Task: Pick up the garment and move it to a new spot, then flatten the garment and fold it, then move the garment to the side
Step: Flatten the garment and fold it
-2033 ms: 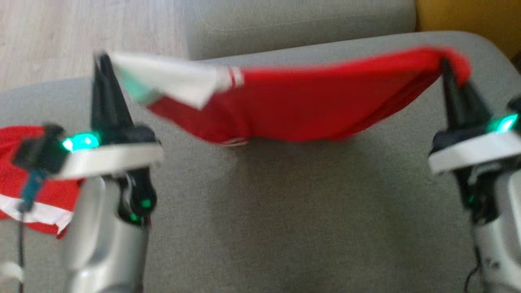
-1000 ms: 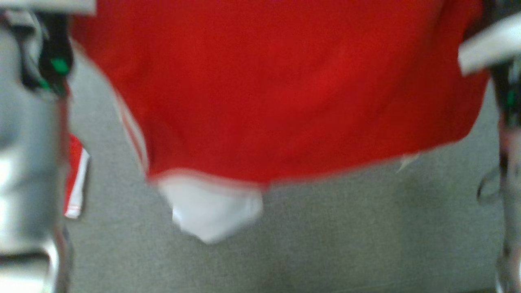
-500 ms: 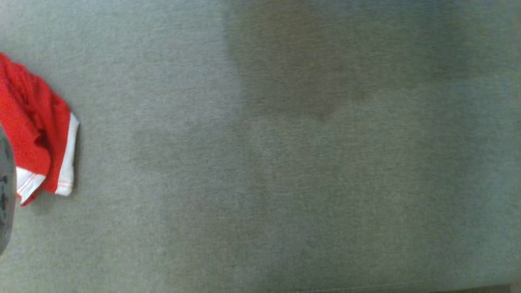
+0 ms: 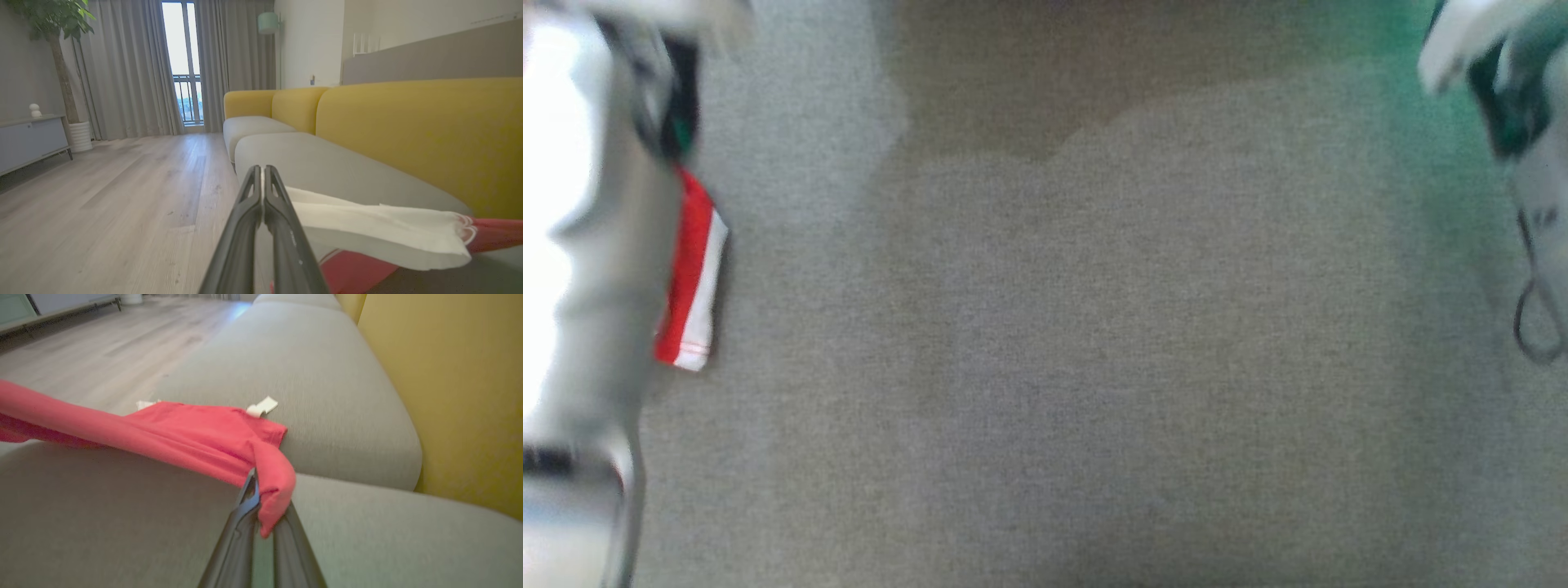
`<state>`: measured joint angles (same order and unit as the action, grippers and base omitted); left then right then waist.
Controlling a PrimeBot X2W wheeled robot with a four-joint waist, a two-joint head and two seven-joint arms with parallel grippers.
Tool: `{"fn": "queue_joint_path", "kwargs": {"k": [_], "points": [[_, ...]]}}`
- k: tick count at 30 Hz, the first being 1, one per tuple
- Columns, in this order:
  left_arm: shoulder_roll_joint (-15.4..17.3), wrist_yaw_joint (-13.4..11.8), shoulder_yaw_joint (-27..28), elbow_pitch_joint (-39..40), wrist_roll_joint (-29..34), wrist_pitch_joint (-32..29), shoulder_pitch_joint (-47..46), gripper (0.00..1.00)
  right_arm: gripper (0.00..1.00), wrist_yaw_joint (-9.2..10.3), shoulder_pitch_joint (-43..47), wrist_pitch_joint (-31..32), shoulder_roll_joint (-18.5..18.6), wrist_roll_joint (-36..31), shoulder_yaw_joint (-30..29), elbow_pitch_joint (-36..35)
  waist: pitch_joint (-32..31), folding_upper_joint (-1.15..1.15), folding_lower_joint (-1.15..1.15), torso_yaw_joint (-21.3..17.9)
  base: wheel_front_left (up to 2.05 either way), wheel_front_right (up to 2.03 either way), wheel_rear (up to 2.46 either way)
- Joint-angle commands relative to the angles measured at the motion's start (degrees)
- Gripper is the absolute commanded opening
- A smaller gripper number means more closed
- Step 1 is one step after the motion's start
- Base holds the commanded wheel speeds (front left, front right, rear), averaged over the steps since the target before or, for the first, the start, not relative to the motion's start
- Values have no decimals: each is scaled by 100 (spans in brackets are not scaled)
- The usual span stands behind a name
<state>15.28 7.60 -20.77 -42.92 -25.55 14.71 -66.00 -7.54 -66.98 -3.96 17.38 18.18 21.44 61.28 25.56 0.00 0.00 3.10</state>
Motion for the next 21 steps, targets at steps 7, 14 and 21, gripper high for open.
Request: {"fn": "queue_joint_path", "kwargs": {"k": [7, 14, 21], "points": [[1046, -12, -511, 771, -662, 28, 1705, 0, 0, 5, 1061, 704, 657, 1086, 1015, -509, -572, 0, 0, 49, 0, 0, 0], [1575, -12, -1320, 1482, -1452, -141, 2701, 0, 0, 5, 1664, 1145, 1298, 1924, 1703, -1200, -1007, 0, 0, 116, 0, 0, 0], [2124, -11, -2051, 2334, -1858, -505, 3354, 0, 0, 5, 2183, 1581, 1689, 2526, 2164, -1673, -1395, 0, 0, 158, 0, 0, 0]]}}
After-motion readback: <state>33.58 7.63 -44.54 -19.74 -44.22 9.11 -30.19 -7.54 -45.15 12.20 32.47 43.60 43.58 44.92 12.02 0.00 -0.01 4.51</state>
